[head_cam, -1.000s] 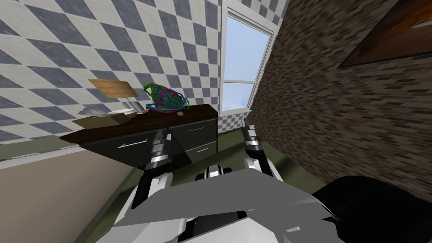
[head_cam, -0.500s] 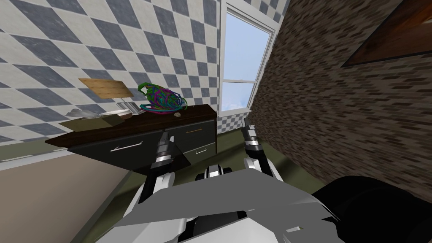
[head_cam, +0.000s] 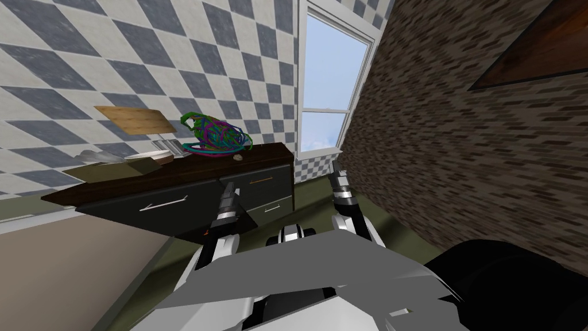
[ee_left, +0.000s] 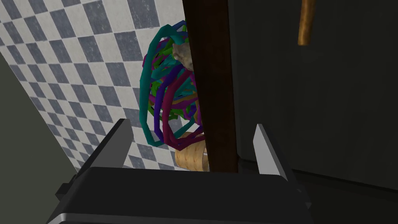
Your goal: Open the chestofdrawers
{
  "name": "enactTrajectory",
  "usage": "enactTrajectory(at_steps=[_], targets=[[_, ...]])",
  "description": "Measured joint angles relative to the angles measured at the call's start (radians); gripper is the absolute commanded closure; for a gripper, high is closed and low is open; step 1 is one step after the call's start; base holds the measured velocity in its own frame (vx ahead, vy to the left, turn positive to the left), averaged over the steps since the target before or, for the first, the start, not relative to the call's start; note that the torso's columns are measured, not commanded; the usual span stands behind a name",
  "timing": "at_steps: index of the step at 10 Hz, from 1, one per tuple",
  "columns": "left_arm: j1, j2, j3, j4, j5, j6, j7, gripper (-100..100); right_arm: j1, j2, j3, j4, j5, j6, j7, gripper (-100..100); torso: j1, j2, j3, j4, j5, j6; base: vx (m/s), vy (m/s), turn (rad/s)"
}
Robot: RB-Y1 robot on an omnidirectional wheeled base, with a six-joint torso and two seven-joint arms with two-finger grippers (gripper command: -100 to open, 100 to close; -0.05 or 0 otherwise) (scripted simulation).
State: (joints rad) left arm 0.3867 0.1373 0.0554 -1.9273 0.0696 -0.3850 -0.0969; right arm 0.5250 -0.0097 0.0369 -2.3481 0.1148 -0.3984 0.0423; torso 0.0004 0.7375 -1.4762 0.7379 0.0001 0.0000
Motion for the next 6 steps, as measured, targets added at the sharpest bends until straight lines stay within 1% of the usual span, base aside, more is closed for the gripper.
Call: enactTrajectory(at_steps=[2,3,4,6], targets=[[-0.011,0.007,0.004,0.044,-0.001,0.011,0.001,-100,0.000,0.000,0.000,0.000,0.000,0.000,0.000,0,-0.001,-0.001,-0.001,0.000,0.000,0.000,0.064,-0.049,-0.001],[-0.021,0.002,0.004,0.075,-0.004,0.013,0.001,-100,0.000,0.000,0.000,0.000,0.000,0.000,0.000,0,-0.001,0.000,0.000,0.000,0.000,0.000,0.062,-0.051,-0.004],[-0.022,-0.005,0.006,0.097,-0.005,0.017,0.002,-100,0.000,0.000,0.000,0.000,0.000,0.000,0.000,0,-0.001,0.001,0.000,0.000,0.000,0.000,0.055,-0.044,0.000],[-0.033,-0.034,0.005,0.132,-0.010,0.030,-0.002,-100,0.000,0.000,0.000,0.000,0.000,0.000,0.000,0,0.000,0.001,0.001,0.000,0.000,0.000,0.048,-0.035,-0.002]])
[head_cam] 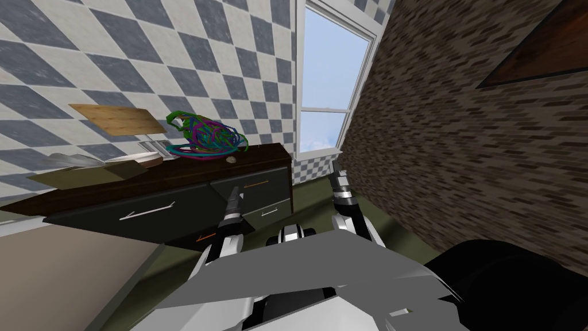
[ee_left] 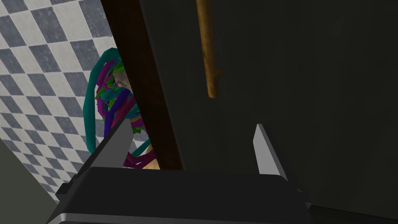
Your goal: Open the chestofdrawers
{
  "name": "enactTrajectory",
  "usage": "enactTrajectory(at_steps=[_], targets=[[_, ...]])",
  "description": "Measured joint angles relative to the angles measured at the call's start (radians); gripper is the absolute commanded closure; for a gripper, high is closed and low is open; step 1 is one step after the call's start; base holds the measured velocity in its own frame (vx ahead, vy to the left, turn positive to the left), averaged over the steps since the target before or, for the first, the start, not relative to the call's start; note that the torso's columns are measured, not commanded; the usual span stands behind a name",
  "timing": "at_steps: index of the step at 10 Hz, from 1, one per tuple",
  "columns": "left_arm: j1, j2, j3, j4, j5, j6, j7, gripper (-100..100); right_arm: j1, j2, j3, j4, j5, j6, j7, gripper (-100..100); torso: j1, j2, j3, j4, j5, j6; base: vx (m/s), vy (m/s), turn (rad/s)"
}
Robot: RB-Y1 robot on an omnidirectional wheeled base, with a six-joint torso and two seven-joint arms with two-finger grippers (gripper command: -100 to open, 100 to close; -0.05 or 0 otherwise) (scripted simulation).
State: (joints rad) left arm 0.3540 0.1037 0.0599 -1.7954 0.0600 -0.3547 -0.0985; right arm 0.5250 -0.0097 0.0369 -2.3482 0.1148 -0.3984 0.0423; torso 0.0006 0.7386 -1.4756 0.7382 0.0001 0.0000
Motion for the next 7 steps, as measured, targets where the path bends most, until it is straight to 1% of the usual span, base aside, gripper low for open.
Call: enactTrajectory(at_steps=[3,4,5,7], targets=[[-0.016,-0.053,0.002,0.054,-0.003,0.001,-0.001,-100,0.000,0.000,0.000,0.000,0.000,0.000,0.000,0,0.000,0.000,0.000,0.000,0.000,0.000,0.024,-0.020,-0.001],[-0.016,-0.074,0.001,0.058,-0.005,0.003,-0.002,-100,0.000,0.000,0.000,0.000,0.000,0.000,0.000,0,0.000,0.000,0.000,0.000,0.000,0.000,0.008,-0.008,0.000],[-0.016,-0.077,0.000,0.058,-0.005,0.004,-0.003,-100,0.000,0.000,0.000,0.000,0.000,0.000,0.000,0,0.000,0.000,0.000,0.000,0.000,0.000,0.059,0.010,-0.018],[-0.009,-0.075,0.003,0.026,-0.002,0.030,-0.003,-100,0.000,0.000,0.000,0.000,0.000,0.000,0.000,0,0.000,-0.004,-0.002,-0.001,0.000,0.000,0.066,0.004,-0.008]])
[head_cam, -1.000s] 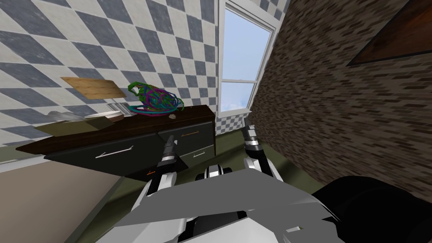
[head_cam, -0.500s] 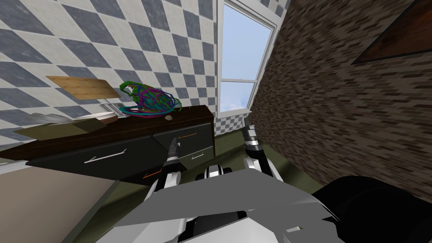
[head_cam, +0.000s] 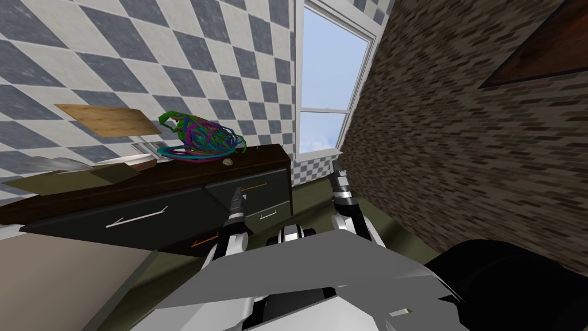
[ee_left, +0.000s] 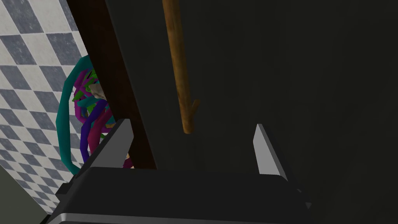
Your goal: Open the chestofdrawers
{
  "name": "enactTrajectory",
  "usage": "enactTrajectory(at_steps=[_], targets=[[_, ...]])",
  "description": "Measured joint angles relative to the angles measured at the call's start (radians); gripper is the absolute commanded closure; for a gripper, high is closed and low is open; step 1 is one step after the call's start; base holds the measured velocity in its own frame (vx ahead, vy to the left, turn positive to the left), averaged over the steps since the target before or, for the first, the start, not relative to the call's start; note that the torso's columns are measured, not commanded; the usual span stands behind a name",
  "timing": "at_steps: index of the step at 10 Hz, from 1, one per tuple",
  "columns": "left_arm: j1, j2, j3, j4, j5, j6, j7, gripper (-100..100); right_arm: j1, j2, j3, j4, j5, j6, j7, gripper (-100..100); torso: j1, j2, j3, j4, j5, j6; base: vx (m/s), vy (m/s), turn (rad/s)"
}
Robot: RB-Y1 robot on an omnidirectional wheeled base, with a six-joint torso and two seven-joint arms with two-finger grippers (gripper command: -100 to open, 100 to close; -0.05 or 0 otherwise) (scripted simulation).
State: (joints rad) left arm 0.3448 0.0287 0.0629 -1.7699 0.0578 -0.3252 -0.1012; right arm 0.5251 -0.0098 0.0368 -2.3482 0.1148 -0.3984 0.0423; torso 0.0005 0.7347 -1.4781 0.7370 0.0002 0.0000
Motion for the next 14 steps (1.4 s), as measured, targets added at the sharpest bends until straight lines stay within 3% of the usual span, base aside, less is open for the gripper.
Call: enactTrajectory(at_steps=[1,2,3,9,14], targets=[[0.000,0.000,0.000,-0.002,0.000,0.003,0.000,100,0.000,0.000,0.000,0.000,0.000,0.000,0.000,0,-0.001,0.004,0.002,0.001,0.000,0.000,-0.035,-0.002,0.026],[-0.003,-0.002,-0.002,0.012,-0.002,-0.007,-0.001,100,0.000,0.000,0.000,0.000,0.000,0.000,0.000,0,-0.001,0.008,0.005,0.002,0.000,0.000,-0.022,-0.001,0.015],[-0.007,-0.002,-0.002,0.008,-0.002,-0.015,-0.001,-100,0.000,0.000,0.000,0.000,0.000,0.000,0.000,0,0.002,0.002,0.003,-0.002,0.003,0.001,-0.014,-0.012,-0.003],[-0.004,0.117,-0.006,-0.013,0.004,0.007,0.002,-100,0.000,0.000,0.000,0.000,0.000,0.000,0.000,0,-0.005,0.005,0.003,0.001,-0.001,0.000,0.000,-0.039,-0.002],[0.003,0.022,-0.010,-0.036,0.010,0.034,0.007,-100,0.000,0.000,0.000,0.000,0.000,0.000,0.000,0,0.002,0.002,0.002,0.001,0.001,0.000,-0.008,-0.023,0.000]])
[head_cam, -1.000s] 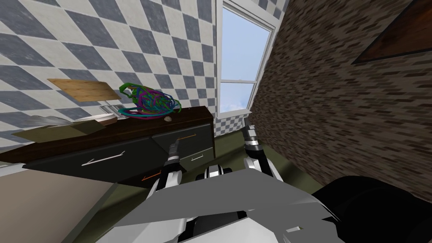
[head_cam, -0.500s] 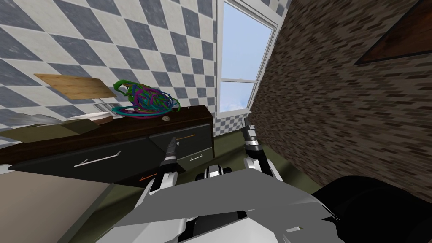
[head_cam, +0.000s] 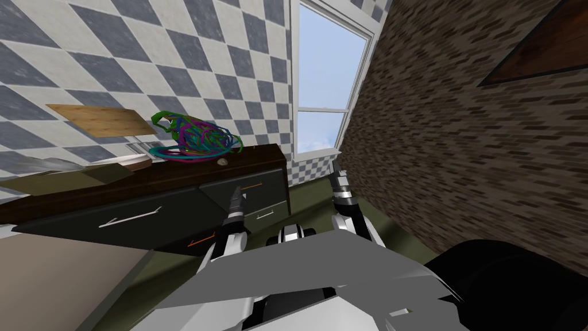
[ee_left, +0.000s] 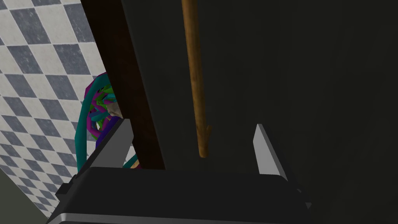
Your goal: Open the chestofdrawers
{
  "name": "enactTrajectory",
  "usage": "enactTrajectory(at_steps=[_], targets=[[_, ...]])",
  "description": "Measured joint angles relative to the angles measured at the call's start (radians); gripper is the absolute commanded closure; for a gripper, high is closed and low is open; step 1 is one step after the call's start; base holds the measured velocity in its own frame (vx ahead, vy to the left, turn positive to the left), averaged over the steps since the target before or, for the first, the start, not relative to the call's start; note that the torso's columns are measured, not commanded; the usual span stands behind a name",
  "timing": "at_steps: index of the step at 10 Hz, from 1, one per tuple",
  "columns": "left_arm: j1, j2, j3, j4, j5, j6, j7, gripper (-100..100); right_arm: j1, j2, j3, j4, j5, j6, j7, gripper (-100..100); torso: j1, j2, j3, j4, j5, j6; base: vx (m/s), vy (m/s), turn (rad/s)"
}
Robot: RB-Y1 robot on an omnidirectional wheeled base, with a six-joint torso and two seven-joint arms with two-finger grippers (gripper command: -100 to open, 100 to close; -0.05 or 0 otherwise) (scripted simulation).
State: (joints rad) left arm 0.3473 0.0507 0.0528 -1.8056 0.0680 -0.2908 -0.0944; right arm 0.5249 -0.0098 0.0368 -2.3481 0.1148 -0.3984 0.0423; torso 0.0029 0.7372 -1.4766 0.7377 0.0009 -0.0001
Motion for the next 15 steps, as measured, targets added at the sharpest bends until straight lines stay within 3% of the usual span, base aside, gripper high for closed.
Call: enactTrajectory(at_steps=[1,4,5,7,15], targets=[[0.000,-0.018,0.000,0.000,0.000,0.000,0.001,-100,0.000,0.000,0.000,0.000,0.000,0.000,0.000,0,-0.002,0.000,0.000,0.000,-0.001,0.000,0.000,0.000,0.000],[0.007,-0.018,0.003,-0.035,0.004,0.027,0.000,-100,0.000,0.000,0.000,0.000,0.000,0.000,0.000,0,-0.003,-0.004,-0.002,-0.001,-0.001,0.000,0.077,0.012,-0.014],[0.007,-0.018,0.004,-0.037,0.004,0.030,0.000,100,0.000,0.000,0.000,0.000,0.000,0.000,0.000,0,-0.003,0.001,0.000,0.000,-0.001,0.000,-0.055,-0.007,0.027],[0.004,-0.021,0.000,-0.020,0.002,0.014,0.000,100,0.000,0.000,0.000,0.000,0.000,0.000,0.000,0,-0.003,0.005,0.004,0.001,-0.001,0.000,-0.066,-0.018,0.005],[0.059,-0.016,-0.021,-0.079,0.006,0.036,0.004,100,0.000,0.000,0.000,0.000,0.000,0.000,0.000,0,-0.006,0.006,0.003,0.003,-0.003,0.000,-0.150,-0.037,0.010]])
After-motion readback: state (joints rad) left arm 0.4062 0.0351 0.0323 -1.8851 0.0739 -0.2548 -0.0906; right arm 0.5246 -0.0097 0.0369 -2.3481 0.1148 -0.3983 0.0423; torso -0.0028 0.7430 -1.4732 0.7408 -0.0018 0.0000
